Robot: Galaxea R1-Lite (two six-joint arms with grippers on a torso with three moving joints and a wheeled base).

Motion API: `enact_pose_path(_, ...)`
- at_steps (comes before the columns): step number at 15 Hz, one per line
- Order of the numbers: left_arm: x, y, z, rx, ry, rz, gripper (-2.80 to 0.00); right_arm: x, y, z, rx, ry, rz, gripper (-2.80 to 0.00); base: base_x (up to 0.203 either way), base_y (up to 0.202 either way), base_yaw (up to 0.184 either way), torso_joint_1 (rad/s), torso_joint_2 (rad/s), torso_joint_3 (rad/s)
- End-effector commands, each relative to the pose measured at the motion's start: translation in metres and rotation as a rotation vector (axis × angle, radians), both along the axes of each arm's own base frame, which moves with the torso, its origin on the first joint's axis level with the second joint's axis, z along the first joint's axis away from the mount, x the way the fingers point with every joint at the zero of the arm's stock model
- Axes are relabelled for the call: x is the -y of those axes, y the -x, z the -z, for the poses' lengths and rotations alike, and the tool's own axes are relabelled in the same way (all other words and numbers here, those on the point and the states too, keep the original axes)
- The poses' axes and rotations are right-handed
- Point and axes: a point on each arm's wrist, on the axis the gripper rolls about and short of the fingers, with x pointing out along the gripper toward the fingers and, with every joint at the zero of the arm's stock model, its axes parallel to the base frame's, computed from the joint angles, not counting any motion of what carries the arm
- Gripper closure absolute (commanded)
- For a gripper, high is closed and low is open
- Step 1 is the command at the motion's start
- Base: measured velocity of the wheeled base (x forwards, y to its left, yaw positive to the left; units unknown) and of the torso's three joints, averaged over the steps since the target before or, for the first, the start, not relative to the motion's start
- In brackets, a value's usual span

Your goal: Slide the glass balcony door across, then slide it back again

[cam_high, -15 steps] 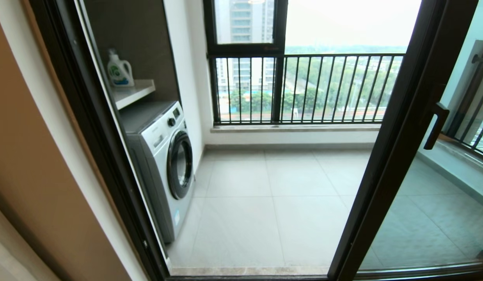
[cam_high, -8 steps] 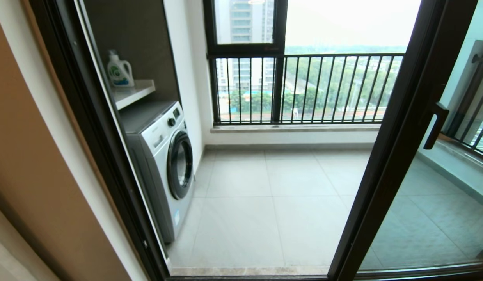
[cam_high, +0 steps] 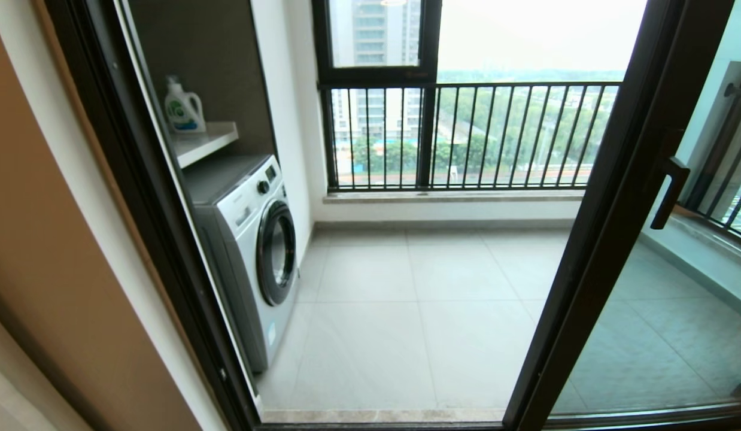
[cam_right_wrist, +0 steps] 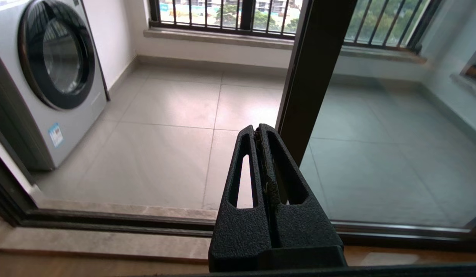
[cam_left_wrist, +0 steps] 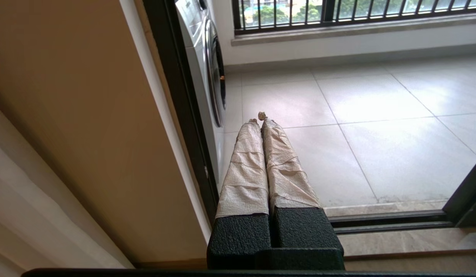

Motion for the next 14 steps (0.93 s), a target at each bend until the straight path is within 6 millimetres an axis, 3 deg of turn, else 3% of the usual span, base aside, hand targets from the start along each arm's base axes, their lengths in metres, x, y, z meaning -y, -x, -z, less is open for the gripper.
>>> enact_pose_path(1,0.0,-0.0001,0.0,-0.002,0.0,0.0,0.0,0.0002,-0.0009,-0.0001,0.019,-0.017,0.006,0.0,0.0,0.0,0.0,0.0,0.0,0.0)
enact_pose_path(14,0.0,-0.0001,0.0,-0.002,0.0,0.0,0.0,0.0001,-0.0005,0.0003,0.01,-0.037,0.004,0.0,0.0,0.0,0.0,0.0,0.0,0.0)
